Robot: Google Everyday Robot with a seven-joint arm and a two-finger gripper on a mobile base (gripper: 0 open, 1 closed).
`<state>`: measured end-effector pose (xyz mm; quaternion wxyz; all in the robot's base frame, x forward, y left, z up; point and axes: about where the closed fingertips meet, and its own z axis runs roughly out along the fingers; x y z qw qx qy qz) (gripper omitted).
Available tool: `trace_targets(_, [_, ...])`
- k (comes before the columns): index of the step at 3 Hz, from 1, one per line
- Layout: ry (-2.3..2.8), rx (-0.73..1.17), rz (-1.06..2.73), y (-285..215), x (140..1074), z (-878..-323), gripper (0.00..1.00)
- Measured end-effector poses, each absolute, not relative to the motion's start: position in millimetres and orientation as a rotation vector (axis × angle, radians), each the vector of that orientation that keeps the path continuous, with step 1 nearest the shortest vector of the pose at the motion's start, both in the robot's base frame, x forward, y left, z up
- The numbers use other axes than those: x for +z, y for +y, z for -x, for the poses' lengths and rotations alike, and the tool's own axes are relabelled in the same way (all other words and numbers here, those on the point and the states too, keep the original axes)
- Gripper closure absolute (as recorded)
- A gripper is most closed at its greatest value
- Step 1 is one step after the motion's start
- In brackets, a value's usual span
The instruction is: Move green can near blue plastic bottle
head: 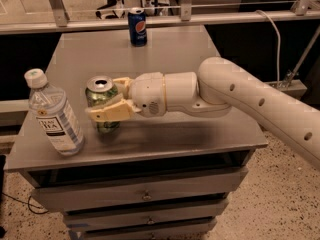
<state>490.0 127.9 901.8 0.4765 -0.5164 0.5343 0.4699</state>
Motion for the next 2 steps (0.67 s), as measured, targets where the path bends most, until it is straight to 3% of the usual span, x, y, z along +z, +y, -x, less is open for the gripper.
trace_targets(2, [1.293, 1.179, 1.279, 137.8, 895.3, -482.8, 0.12])
